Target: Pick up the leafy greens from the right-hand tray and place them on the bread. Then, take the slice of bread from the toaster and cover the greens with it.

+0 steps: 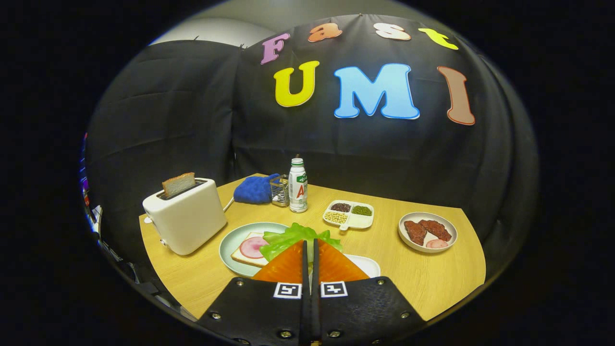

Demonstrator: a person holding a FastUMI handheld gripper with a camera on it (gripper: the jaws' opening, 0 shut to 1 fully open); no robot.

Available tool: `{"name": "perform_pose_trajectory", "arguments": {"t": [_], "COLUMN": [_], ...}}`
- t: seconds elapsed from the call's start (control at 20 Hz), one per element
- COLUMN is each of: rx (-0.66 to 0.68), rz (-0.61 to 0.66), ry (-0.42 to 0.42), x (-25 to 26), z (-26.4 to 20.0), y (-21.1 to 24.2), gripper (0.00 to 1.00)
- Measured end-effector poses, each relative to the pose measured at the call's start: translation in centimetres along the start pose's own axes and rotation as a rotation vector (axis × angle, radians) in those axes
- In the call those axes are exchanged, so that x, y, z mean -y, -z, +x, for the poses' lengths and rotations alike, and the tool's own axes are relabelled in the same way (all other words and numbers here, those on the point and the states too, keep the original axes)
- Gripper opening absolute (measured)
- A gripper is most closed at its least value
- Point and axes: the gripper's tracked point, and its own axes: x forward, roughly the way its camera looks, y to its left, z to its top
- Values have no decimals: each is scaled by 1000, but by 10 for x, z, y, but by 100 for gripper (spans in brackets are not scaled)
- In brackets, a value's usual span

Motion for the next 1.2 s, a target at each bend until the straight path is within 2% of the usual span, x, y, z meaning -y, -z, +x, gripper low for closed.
{"name": "perform_pose_trajectory", "arguments": {"t": [0.45,0.75,1.15,1.2], "rx": [-16,-50,-107,-110], "rz": [15,8,0,-13], "ry": [-104,-125,-152,-153], "x": [-59,-82,-95,-95], "z": [65,97,106,105], "y": [3,22,62,64], "gripper": [1,1,2,7]}}
